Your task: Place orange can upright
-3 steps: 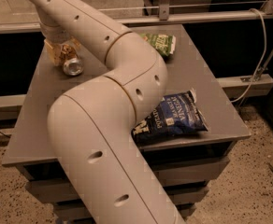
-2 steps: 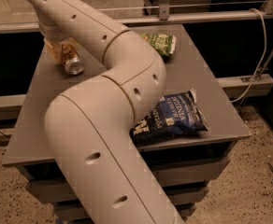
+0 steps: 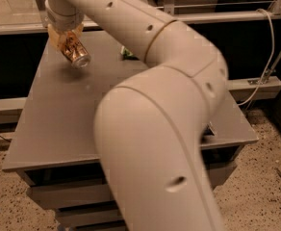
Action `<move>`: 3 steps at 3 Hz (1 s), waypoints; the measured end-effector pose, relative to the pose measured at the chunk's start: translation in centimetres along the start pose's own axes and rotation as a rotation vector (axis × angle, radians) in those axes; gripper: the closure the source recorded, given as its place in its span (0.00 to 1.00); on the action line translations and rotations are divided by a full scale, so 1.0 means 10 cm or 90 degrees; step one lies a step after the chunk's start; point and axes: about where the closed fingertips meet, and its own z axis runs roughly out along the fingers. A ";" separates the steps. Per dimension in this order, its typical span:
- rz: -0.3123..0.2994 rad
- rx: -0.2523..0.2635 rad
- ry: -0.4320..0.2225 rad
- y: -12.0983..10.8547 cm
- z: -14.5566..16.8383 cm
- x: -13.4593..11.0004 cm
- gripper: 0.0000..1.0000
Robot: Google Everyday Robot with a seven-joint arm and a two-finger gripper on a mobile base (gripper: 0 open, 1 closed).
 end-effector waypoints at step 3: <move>-0.041 -0.178 -0.370 -0.05 -0.50 0.25 1.00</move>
Offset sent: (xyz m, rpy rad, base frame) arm -0.0288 -0.0303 0.0950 0.7381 -0.5536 0.3998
